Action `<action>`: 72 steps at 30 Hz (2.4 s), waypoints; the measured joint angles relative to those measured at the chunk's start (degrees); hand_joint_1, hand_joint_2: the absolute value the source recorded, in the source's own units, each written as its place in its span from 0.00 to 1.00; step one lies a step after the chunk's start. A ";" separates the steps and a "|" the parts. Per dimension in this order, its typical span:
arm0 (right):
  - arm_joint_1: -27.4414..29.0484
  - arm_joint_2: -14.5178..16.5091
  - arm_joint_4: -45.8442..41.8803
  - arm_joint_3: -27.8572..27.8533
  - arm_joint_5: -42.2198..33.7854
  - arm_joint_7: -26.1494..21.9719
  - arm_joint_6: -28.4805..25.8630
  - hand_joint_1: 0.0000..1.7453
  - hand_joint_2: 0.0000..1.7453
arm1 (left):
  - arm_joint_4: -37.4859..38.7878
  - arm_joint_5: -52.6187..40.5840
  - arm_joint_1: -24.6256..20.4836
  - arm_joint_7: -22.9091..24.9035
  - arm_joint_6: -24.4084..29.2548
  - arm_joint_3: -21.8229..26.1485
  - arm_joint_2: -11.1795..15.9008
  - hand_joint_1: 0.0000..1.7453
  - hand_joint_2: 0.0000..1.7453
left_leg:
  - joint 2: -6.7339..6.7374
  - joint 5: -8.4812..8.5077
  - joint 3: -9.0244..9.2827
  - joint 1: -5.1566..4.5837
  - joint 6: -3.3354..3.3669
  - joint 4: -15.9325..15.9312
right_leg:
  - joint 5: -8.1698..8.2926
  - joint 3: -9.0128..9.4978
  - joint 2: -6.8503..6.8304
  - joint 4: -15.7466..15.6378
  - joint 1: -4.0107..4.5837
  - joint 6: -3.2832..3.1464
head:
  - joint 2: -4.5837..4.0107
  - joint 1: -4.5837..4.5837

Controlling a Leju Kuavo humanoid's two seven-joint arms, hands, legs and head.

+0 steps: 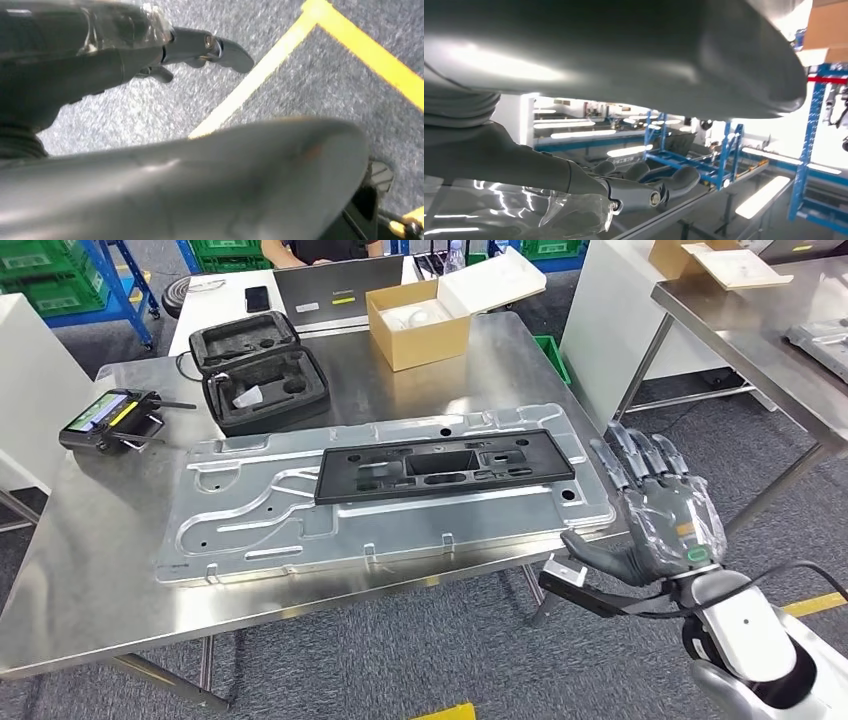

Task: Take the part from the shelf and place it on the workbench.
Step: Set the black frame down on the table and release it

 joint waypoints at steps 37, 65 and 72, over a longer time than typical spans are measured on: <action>3.12 35.51 68.18 -39.25 -7.10 -54.30 -36.62 0.00 0.00 | 0.00 1.40 0.66 -0.67 1.32 1.71 -0.45 0.00 0.00 | 0.20 3.58 -4.23 -0.79 0.07 -0.39 | 0.55 1.47 -0.20 3.93 -1.29 1.70 | 0.00 0.23; -3.70 51.60 110.44 -67.95 -22.22 -36.71 -14.10 0.00 0.00 | 0.00 -0.21 -0.78 1.04 0.22 1.86 0.24 0.00 0.00 | 0.26 1.37 -1.41 -0.48 0.11 -0.51 | -5.21 -2.49 0.08 10.64 -0.54 0.39 | 0.00 0.48; -4.72 52.65 112.48 -71.86 -23.20 -35.34 -13.51 0.00 0.00 | 0.00 -0.16 -0.83 1.08 0.31 1.86 0.32 0.00 0.00 | 0.38 2.91 -3.55 -0.84 -1.10 0.89 | 0.46 9.79 -0.03 -8.28 0.42 -1.31 | 0.00 0.42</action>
